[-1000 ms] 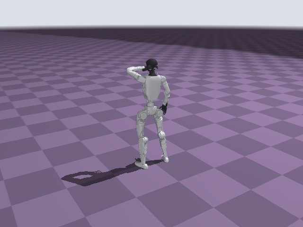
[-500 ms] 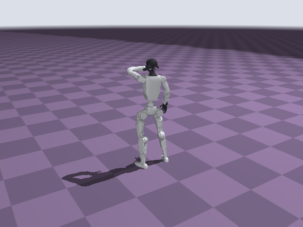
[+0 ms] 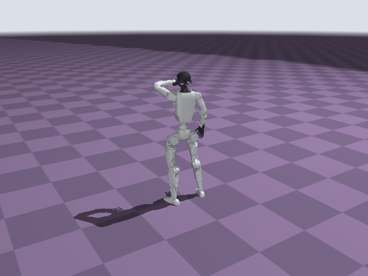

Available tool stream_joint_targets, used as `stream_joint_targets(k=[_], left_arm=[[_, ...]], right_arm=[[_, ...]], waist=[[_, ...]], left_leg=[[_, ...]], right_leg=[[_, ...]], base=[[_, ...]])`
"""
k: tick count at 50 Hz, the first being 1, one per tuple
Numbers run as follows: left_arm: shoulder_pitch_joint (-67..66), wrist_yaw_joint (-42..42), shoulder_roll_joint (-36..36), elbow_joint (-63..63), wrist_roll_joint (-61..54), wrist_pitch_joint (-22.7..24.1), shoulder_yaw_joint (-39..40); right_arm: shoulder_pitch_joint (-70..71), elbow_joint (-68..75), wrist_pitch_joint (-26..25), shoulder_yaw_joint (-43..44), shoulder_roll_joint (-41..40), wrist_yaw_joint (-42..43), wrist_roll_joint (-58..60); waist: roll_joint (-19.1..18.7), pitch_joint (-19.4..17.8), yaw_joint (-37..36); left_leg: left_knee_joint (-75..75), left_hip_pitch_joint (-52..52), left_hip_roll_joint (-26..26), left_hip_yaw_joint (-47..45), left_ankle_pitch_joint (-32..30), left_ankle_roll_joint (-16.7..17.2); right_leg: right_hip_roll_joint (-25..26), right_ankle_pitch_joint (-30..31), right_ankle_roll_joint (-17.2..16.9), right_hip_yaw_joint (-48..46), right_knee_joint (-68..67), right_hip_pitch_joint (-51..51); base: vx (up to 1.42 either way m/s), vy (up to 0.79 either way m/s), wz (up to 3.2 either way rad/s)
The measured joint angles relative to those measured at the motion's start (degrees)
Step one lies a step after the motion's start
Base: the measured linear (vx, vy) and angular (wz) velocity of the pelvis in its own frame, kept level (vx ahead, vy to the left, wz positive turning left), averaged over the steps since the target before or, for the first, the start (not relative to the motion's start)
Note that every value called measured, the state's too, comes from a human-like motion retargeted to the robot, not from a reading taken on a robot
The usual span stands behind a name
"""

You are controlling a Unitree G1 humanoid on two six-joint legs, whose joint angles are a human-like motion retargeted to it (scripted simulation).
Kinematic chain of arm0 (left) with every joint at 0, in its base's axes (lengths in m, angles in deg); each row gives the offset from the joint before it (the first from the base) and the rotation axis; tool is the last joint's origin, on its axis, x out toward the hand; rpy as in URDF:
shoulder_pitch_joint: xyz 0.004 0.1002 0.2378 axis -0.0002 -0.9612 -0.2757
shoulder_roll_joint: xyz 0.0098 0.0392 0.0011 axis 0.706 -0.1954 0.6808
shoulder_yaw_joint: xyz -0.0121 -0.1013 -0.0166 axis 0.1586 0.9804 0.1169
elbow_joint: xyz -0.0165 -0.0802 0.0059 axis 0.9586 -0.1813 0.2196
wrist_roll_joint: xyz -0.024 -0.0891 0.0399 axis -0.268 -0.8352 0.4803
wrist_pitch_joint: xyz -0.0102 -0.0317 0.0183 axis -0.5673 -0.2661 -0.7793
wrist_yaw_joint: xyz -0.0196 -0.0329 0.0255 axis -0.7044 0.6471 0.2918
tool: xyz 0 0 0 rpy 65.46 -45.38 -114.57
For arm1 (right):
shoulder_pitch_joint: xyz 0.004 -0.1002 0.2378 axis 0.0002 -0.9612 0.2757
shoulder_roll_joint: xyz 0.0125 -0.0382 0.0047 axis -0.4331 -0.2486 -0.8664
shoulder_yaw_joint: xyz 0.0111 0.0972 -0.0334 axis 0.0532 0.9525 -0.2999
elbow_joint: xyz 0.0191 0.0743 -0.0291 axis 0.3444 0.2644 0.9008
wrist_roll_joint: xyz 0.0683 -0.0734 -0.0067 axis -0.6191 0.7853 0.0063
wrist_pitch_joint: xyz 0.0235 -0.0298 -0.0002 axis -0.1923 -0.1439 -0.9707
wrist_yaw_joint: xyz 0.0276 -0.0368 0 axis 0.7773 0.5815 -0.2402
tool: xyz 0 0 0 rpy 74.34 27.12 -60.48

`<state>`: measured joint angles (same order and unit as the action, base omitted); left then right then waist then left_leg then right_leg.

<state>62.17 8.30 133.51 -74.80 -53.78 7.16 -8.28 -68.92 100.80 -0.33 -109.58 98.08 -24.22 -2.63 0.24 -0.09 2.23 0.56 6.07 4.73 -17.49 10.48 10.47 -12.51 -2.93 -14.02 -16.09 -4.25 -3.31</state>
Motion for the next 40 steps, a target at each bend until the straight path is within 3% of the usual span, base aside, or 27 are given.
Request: stream_joint_targets(k=[4, 10, 13, 17, 22, 25, 30, 35, 40], left_arm=[[0.0, -0.1, 2.0, -1.7, -0.6, 0.9, -0.9], [-9.2, -0.1, 15.3, -9.3, -2.3, 3.3, 3.6], [-13.6, -0.2, 18.7, -10.8, -2.2, 3.8, 7.2], [-12.1, -1.1, 15.4, -8.4, -0.1, 2.3, 8.0], [-3.2, -0.7, 5.1, -2.2, 0.2, 0.7, 2.7], [0.4, -0.4, 3.5, -0.5, -1.1, 1.2, -0.9], [0.1, -0.9, 13.6, -4.4, -5.2, 3.7, -4.6], [-6.4, -1.1, 23.9, -8.8, -7.0, 5.3, -1.4], [-7.6, -2.0, 19.9, -7.9, -4.6, 3.5, 2.1]], right_arm=[[0.8, -0.3, 0.1, -1.0, -0.5, -0.8, 1.0], [-0.1, -5.1, 1.1, 2.9, -0.9, 0.1, 3.0], [-1.4, -6.9, 1.5, 5.0, -1.1, 0.6, 3.0], [-2.6, -6.2, 1.4, 5.3, -1.3, 0.7, 1.8], [-1.6, -2.7, 0.5, 1.8, -1.2, 0.3, 0.2], [-0.6, -2.3, 0.6, -0.4, -0.5, -0.5, 0.5], [-0.2, -5.5, 1.3, 0.6, 1.5, -0.5, 2.3], [-1.0, -8.3, 1.9, 4.6, 1.5, 0.8, 2.5], [-1.5, -6.5, 1.0, 5.1, 1.2, 0.7, 1.9]], waist=[[0.3, -0.1, -0.1], [0.2, -0.3, -1.2], [0.2, -0.3, -1.8], [0.2, 0.1, -2.3], [1.1, 0.1, -1.7], [1.5, -0.1, -1.0], [1.5, -0.5, -0.7], [1.5, -0.8, -1.1], [1.6, -0.4, -1.0]], left_leg=[[0.0, 0.2, 0.1, -0.7, 0.1, -0.2], [-0.1, 0.9, 0.4, -3.2, 0.5, -0.3], [-0.1, 1.1, 0.6, -3.9, 0.6, -0.3], [0.0, 1.2, 0.7, -3.5, 0.8, -0.4], [0.1, 0.9, 0.6, -1.7, 0.5, -0.3], [0.2, 0.8, 0.5, -1.1, 0.4, -0.4], [0.2, 0.9, 0.6, -2.1, 0.3, -0.5], [0.1, 0.9, 1.0, -3.6, 0.4, -0.4], [0.0, 0.5, 0.8, -2.8, 0.3, -0.4]], right_leg=[[0.1, 0.1, 0.0, 0.7, 0.0, 0.2], [0.7, 0.5, -0.5, 3.3, -0.1, 1.3], [0.9, 0.6, -0.8, 3.9, -0.2, 1.6], [0.9, 0.2, -0.9, 3.3, -1.0, 1.6], [0.6, 0.0, -0.4, 1.7, -0.3, 0.4], [0.5, -0.1, -0.3, 1.2, -0.4, 0.1], [0.7, 0.3, -0.6, 2.2, -0.5, 0.7], [1.3, 0.9, -1.0, 3.5, -0.5, 1.7], [1.0, 0.8, -1.0, 2.7, -0.3, 1.6]], base=[[0.0, 0.0, -0.11], [0.0, -0.01, -0.37], [0.0, -0.01, -0.16], [0.0, 0.0, 0.06], [-0.01, 0.01, 0.31], [0.0, 0.0, 0.07], [-0.01, 0.0, -0.14], [-0.01, -0.01, -0.22], [0.0, 0.01, 0.11]])
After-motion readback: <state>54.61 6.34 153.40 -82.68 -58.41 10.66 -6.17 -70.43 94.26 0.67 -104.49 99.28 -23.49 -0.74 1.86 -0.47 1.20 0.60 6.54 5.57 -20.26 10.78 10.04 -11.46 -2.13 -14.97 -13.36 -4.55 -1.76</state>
